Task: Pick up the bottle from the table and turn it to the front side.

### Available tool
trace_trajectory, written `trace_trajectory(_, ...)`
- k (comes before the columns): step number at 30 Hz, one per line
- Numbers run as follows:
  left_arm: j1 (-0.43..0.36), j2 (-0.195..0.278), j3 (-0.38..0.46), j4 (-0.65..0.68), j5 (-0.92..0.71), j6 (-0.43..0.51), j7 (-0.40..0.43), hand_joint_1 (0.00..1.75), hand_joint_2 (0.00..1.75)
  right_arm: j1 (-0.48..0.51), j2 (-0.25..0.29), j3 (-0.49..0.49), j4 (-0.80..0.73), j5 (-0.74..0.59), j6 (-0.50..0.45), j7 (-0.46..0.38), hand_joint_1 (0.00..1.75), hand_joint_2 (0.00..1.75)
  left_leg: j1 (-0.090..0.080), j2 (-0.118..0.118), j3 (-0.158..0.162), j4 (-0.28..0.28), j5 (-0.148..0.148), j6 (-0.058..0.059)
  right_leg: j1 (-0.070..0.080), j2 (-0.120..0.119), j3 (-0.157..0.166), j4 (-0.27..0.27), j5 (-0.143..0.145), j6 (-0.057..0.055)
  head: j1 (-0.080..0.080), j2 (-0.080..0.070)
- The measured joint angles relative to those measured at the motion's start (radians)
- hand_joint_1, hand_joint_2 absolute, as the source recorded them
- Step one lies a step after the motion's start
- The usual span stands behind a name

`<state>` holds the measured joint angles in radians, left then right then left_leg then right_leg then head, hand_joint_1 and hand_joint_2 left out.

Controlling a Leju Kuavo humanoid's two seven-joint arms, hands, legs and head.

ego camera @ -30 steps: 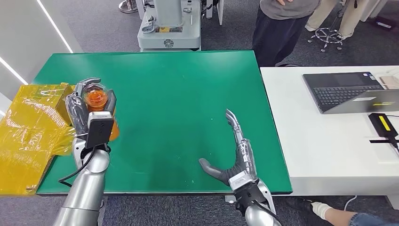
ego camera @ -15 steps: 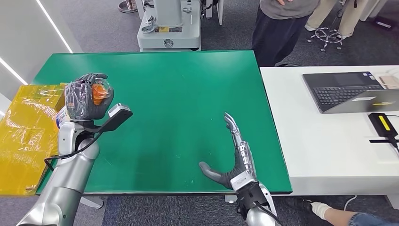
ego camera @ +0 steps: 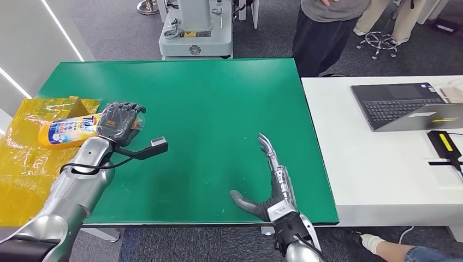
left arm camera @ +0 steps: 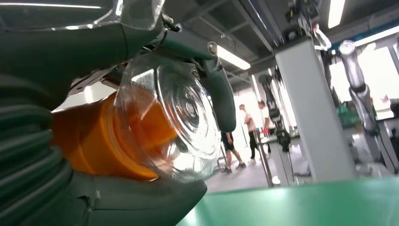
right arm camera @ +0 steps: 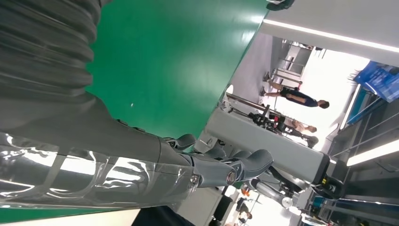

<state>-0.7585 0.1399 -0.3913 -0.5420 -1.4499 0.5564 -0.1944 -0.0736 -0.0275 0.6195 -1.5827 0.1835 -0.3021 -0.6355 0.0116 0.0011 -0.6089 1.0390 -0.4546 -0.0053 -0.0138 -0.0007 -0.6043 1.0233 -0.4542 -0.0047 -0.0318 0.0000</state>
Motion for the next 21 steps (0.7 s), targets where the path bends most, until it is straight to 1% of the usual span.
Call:
trace_trajectory(3,-0.011,0.008,-0.018,0.034,-0.017,-0.013,0.005,1.75,1.75,0.004,0.000,0.000,0.000,0.000,0.000,0.000,0.00,1.75,0.000,0.000,0.000,0.000,0.000,0.000,0.000,0.000,0.000,0.000,0.000,0.000,0.000,0.000)
trace_trajectory(5,-0.018,0.019,-0.044,0.054,-0.054,-0.015,0.006,1.75,1.75,0.007,0.000,0.000,0.000,-0.003,0.005,-0.002,0.00,1.75,0.000,0.000,0.000,0.000,0.000,0.000,0.000,0.000,0.000,0.000,0.000,0.000,0.000,0.000)
trace_trajectory(8,-0.030,0.048,-0.136,0.086,-0.104,-0.017,0.005,1.75,1.75,0.012,0.000,-0.002,0.000,-0.010,0.017,-0.009,0.00,1.75,0.000,0.000,0.000,0.000,0.000,0.000,0.000,0.000,0.000,0.000,0.000,0.000,0.000,0.000)
trace_trajectory(10,-0.034,0.063,-0.196,0.104,-0.109,-0.029,0.004,1.75,1.75,0.020,0.000,-0.005,0.000,-0.014,0.018,-0.015,0.00,1.75,0.000,0.000,0.000,0.000,0.000,0.000,0.000,0.000,0.000,0.000,0.000,0.000,0.000,0.000)
trace_trajectory(12,-0.034,0.073,-0.231,0.118,-0.108,-0.041,0.004,1.75,1.75,0.028,0.000,-0.008,0.000,-0.014,0.018,-0.018,0.00,1.75,0.000,0.000,0.000,0.000,0.000,0.000,0.000,0.000,0.000,0.000,0.000,0.000,0.000,0.000)
trace_trajectory(16,-0.034,0.081,-0.265,0.139,-0.106,-0.051,0.004,1.75,1.75,0.040,0.000,-0.010,0.000,-0.014,0.018,-0.019,0.00,1.75,0.000,0.000,0.000,0.000,0.000,0.000,0.000,0.000,0.000,0.000,0.000,0.000,0.000,0.000)
trace_trajectory(21,-0.036,0.087,-0.282,0.155,-0.104,-0.055,0.004,1.75,1.75,0.044,0.000,-0.015,0.000,-0.014,0.018,-0.020,0.00,1.75,0.000,0.000,0.000,0.000,0.000,0.000,0.000,0.000,0.000,0.000,0.000,0.000,0.000,0.000)
